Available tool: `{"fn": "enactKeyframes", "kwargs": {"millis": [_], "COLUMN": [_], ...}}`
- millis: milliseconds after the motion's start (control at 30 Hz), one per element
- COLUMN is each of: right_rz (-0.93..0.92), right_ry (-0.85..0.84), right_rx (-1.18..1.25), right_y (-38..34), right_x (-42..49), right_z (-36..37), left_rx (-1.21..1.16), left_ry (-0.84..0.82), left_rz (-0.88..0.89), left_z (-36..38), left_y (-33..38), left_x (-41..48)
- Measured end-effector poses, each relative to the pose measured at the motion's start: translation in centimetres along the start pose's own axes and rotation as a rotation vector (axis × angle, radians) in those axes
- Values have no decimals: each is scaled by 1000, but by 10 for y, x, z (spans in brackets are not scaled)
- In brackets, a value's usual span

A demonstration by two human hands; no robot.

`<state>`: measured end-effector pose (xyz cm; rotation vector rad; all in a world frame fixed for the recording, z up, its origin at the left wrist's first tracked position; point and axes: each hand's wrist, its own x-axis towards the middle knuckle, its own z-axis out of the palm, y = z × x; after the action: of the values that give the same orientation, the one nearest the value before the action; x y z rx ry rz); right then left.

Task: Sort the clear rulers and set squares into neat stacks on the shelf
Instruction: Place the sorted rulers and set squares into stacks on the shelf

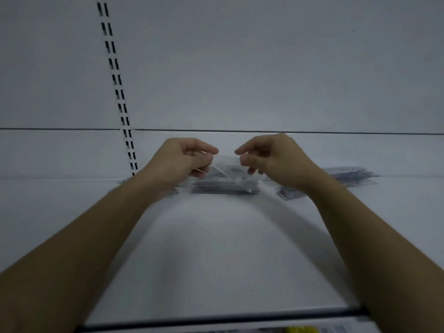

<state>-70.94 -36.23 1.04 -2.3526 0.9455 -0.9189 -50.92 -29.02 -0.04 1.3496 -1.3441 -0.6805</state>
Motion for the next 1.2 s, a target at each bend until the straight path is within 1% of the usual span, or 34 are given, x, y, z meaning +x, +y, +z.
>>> {"fn": "enactKeyframes", "kwargs": {"millis": [67,200,300,333,433,467,500,533,600,700,767,800,867,933,1033,1100,1200], "right_rz": [-23,-57,-65,-57,-53,-59,-57,-49,1,146,235,263,271,277,282,291,273], "right_ry": [-20,-71,-32,-49,-143,-122,-66,4,110,170,194,198,208,209,176,135,79], "right_rx": [-32,91,33,44,103,97,89,81,62,127,176,157,4,-159,-321,-396,-441], "right_y": [0,-4,-4,-3,-3,-3,-3,-3,3,13,19,21,28,31,31,30,30], "right_x": [-1,-5,-3,-3,-5,-4,-3,-2,2,5,6,7,10,14,18,19,18], "right_z": [-1,-7,-7,-8,-13,-11,-8,-4,3,10,16,20,28,34,40,41,40], "left_rx": [-112,-347,-275,-269,-383,-410,-401,-338,-64,436,729,826,906,911,1031,1067,993], "left_ry": [42,112,110,116,143,136,115,93,95,164,153,144,140,120,19,-25,-44], "left_rz": [-69,-221,-237,-240,-299,-309,-303,-275,-155,60,127,139,174,238,293,280,232], "left_z": [0,-4,-3,-2,-1,-2,-2,-2,1,4,6,7,8,8,10,11,9], "left_y": [0,-2,-7,-7,-5,-5,-6,-7,-10,-15,-20,-24,-28,-29,-31,-32,-31], "left_x": [2,5,5,5,7,7,6,6,6,7,8,9,11,13,15,15,15]}}
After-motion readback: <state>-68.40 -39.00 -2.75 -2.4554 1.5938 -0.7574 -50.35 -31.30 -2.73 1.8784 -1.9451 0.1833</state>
